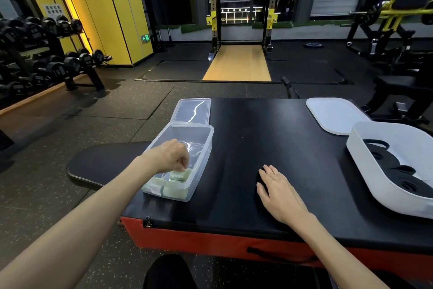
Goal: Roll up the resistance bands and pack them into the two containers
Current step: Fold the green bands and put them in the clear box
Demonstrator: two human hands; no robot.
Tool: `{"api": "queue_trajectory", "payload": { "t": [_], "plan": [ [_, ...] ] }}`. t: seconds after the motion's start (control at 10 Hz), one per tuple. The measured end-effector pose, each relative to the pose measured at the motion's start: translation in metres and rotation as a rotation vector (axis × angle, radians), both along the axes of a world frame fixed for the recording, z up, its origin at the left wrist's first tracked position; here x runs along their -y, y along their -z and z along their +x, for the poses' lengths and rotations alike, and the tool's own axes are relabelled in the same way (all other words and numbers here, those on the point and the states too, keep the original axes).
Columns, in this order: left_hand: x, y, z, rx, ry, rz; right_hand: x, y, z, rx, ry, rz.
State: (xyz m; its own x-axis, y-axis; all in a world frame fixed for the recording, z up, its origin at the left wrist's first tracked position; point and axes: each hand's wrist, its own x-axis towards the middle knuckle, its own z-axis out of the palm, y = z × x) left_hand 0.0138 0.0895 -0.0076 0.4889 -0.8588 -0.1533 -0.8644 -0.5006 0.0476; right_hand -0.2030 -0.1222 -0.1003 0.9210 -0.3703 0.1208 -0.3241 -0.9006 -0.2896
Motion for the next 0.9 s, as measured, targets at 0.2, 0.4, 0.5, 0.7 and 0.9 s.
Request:
{"api": "queue_trajectory", "payload": {
  "t": [0.2,0.4,0.5,0.7,0.9],
  "plan": [
    [-0.0029,0.0018,0.0021,-0.045,-0.038,-0.019,-0.0011,-0.0034,-0.0020,-0.005,-0.006,-0.007],
    [-0.0056,0.0011,-0.0002,-0.088,-0.050,-0.002,-0.0001,-0.0012,-0.0005,-0.003,-0.008,-0.011],
    [-0.0024,0.0020,-0.0027,-0.062,-0.041,0.011,-0.0002,-0.0003,-0.0004,0.000,-0.011,-0.008],
    [0.0001,0.0040,-0.0018,-0.066,-0.051,0.016,0.0011,0.0019,0.0007,-0.006,-0.007,-0.012],
    [-0.0019,0.0035,0.0004,-0.083,-0.042,0.015,0.0010,0.0017,0.0007,-0.003,-0.009,-0.006]
  ]
}}
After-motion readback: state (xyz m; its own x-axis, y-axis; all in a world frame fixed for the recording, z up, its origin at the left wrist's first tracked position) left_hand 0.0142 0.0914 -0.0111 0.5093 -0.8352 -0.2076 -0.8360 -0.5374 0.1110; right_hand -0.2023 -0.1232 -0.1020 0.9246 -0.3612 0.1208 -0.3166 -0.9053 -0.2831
